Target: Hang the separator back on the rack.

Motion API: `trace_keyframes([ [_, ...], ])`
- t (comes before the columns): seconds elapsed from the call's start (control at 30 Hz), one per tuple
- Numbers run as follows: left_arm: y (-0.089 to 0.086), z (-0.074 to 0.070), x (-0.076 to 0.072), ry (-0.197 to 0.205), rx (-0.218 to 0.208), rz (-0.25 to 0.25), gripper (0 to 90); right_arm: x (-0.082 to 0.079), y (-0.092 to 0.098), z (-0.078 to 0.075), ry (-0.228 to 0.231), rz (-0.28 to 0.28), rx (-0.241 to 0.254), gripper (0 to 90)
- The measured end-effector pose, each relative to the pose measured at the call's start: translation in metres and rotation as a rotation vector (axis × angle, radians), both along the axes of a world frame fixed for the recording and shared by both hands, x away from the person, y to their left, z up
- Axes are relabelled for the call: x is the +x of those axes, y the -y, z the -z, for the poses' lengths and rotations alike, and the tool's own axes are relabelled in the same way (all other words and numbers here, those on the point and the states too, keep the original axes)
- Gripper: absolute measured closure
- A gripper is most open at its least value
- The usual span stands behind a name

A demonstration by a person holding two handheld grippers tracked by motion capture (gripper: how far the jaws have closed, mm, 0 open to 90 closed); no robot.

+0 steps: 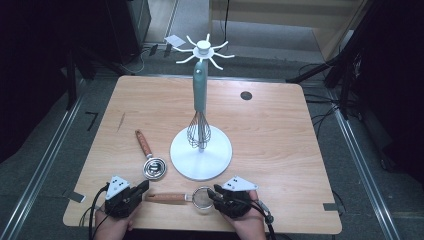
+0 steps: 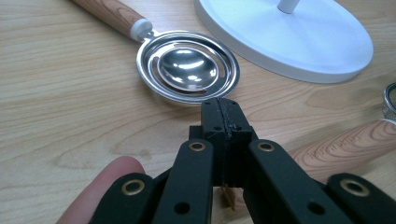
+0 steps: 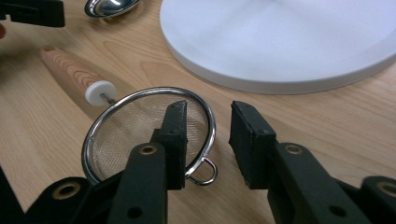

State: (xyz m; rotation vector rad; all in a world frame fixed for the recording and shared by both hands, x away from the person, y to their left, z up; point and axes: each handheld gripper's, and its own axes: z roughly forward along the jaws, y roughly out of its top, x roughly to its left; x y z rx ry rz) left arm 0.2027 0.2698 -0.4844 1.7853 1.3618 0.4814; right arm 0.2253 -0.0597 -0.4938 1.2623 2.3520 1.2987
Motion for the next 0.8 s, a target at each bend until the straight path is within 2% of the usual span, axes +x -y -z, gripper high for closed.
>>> trace_keyframes([
  [0.1,0.003,0.001,0.0,0.003,0.0,0.011,90.0,0.0,-0.001,0.001,-0.01,-0.004,-0.005,75.2],
  [0.23,0.005,0.001,0.001,0.017,0.029,0.037,90.0,0.001,0.0,0.002,-0.026,0.021,-0.001,82.8],
  [0.3,0.005,0.001,0.001,0.017,0.033,0.037,89.2,0.002,0.0,0.001,-0.013,0.04,-0.013,83.4],
  [0.57,0.004,0.001,-0.003,0.019,0.04,0.043,86.7,0.003,0.01,-0.003,-0.014,0.158,-0.047,84.0],
  [0.63,0.005,0.0,-0.004,0.017,0.044,0.039,88.3,0.003,0.011,-0.003,-0.017,0.16,-0.042,83.6],
  [0.67,0.005,0.001,-0.003,0.012,0.045,0.041,88.7,0.004,0.012,-0.003,-0.015,0.154,-0.037,80.7],
  [0.73,0.007,0.002,-0.003,-0.002,0.049,0.043,89.6,0.005,0.012,-0.004,-0.001,0.127,-0.016,69.4],
  [0.8,0.008,0.003,-0.002,-0.011,0.054,0.04,90.0,0.003,0.011,-0.008,0.029,0.119,-0.024,67.0],
])
